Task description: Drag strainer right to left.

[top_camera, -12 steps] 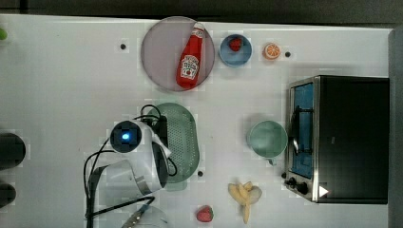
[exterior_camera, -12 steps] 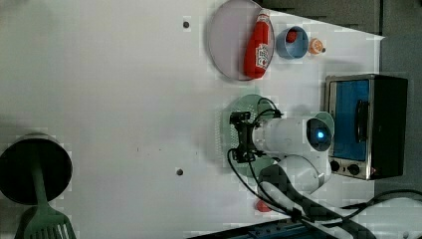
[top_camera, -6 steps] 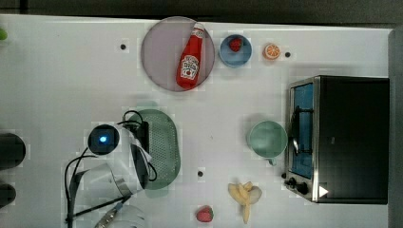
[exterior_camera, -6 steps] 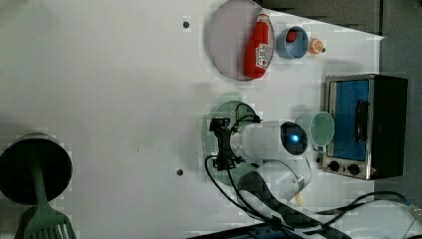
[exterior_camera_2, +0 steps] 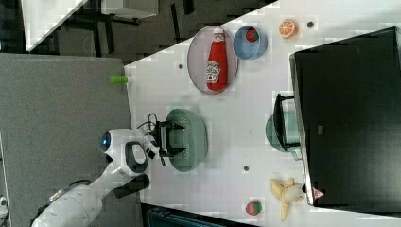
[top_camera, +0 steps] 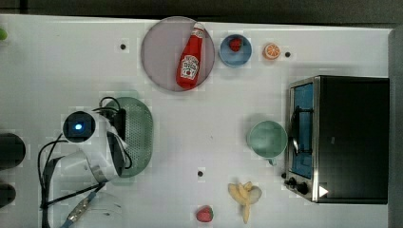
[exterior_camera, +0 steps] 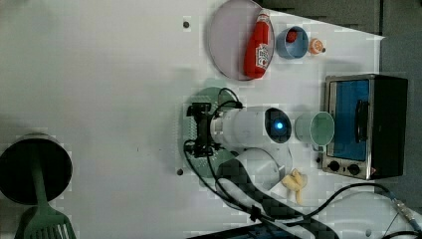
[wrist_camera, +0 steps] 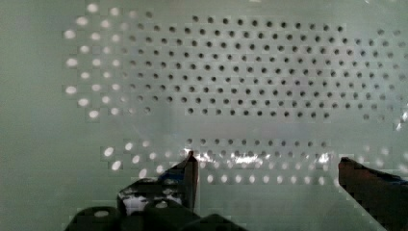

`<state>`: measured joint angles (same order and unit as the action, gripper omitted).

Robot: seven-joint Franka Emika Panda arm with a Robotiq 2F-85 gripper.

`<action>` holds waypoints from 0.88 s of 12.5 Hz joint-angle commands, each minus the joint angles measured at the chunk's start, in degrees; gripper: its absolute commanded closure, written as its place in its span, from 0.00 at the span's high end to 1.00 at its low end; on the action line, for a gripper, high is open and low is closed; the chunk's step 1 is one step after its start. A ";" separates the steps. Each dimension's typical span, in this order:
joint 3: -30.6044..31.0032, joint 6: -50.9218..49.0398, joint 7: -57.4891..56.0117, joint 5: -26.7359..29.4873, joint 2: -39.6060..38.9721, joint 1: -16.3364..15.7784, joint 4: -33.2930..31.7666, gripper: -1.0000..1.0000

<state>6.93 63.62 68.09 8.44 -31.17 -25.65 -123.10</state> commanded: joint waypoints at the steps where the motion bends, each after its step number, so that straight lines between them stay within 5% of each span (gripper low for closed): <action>1: 0.34 -0.36 7.43 -0.87 0.04 -3.82 1.62 1.00; 11: 0.33 -0.90 9.16 -0.69 -5.16 -9.03 9.88 1.00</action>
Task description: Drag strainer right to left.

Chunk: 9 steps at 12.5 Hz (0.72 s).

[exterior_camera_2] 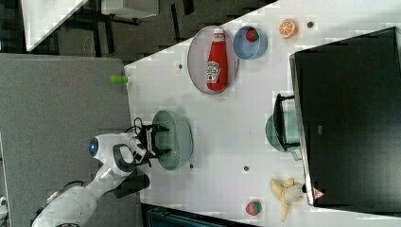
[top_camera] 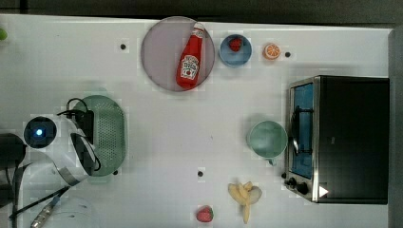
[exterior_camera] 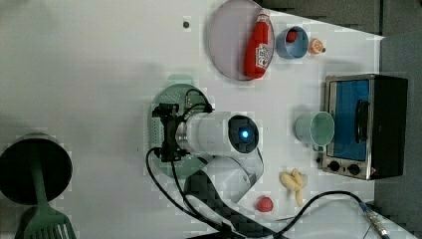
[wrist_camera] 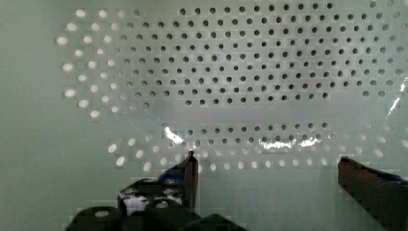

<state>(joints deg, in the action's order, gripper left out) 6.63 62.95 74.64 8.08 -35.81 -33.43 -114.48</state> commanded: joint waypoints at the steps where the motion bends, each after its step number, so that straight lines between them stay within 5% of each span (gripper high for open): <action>1: 0.62 -0.15 2.63 -0.20 -0.89 -1.60 1.69 1.00; 9: -2.66 -7.12 -2.18 0.23 4.27 -2.15 2.16 1.00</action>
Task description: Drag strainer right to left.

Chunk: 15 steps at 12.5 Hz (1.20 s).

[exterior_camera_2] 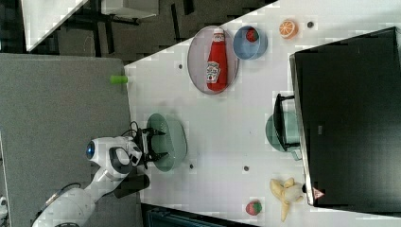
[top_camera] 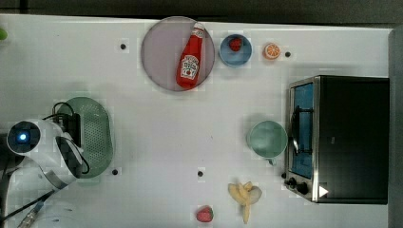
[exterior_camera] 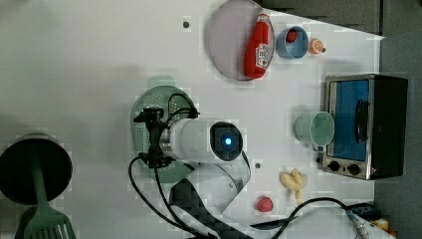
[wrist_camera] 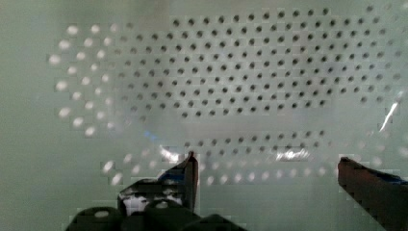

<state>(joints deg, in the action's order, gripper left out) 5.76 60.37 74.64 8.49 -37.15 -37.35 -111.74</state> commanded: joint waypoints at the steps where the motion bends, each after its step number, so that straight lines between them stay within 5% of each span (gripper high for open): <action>1: -3.25 -8.52 -7.04 -0.18 8.63 1.93 -0.65 1.00; 9: -25.13 -33.67 -41.84 -0.83 36.24 4.23 -0.42 1.00; 15: -39.41 -48.86 -71.06 -15.00 50.49 5.91 -0.45 1.00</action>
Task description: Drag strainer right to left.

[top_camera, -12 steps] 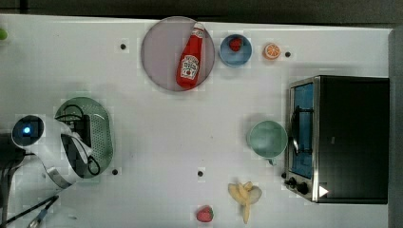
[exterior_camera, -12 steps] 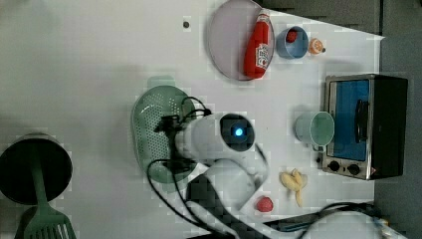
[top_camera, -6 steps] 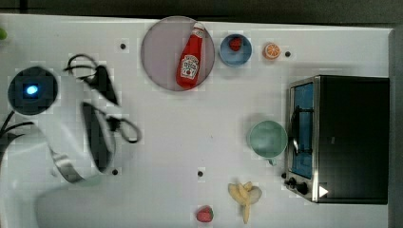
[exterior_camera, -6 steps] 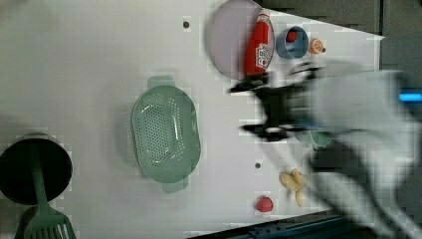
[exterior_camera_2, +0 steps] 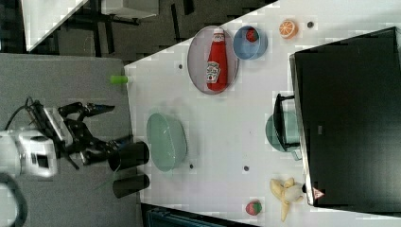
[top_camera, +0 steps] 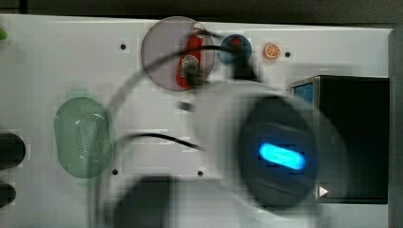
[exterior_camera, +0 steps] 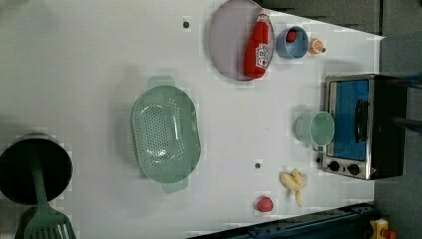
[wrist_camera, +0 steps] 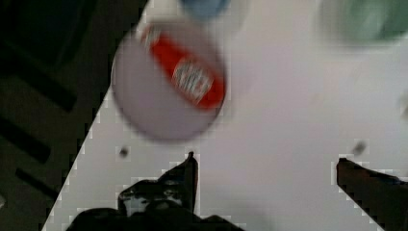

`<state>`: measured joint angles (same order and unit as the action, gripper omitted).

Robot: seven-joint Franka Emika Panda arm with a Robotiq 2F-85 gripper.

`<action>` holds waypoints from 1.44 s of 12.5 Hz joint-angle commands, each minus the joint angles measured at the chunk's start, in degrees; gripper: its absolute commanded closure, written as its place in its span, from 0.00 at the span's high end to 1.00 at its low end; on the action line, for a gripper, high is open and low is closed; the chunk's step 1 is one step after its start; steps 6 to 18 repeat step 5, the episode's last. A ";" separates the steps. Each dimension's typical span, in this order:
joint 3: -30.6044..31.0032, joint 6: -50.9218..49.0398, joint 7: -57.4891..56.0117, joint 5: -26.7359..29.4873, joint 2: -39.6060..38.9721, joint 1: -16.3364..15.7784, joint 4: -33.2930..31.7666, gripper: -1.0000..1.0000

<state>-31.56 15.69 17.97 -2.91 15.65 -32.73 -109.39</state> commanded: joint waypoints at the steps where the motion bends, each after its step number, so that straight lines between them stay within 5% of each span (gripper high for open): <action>1: -3.11 -5.34 -14.46 -5.38 -0.99 1.31 -2.82 1.00; 18: -3.41 -6.31 -14.44 -5.87 0.05 1.28 -2.91 1.00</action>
